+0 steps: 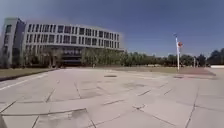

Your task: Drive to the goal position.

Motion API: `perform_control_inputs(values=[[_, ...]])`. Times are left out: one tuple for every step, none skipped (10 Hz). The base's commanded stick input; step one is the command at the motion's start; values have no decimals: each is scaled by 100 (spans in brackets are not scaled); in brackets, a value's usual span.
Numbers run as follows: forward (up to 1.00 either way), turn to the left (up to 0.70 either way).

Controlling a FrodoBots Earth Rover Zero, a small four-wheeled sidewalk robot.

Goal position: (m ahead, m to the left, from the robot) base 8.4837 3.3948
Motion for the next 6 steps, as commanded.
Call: perform_control_inputs(values=[[70, 1], [70, 1], [70, 1], [70, 1], [70, 1], [70, 1]])
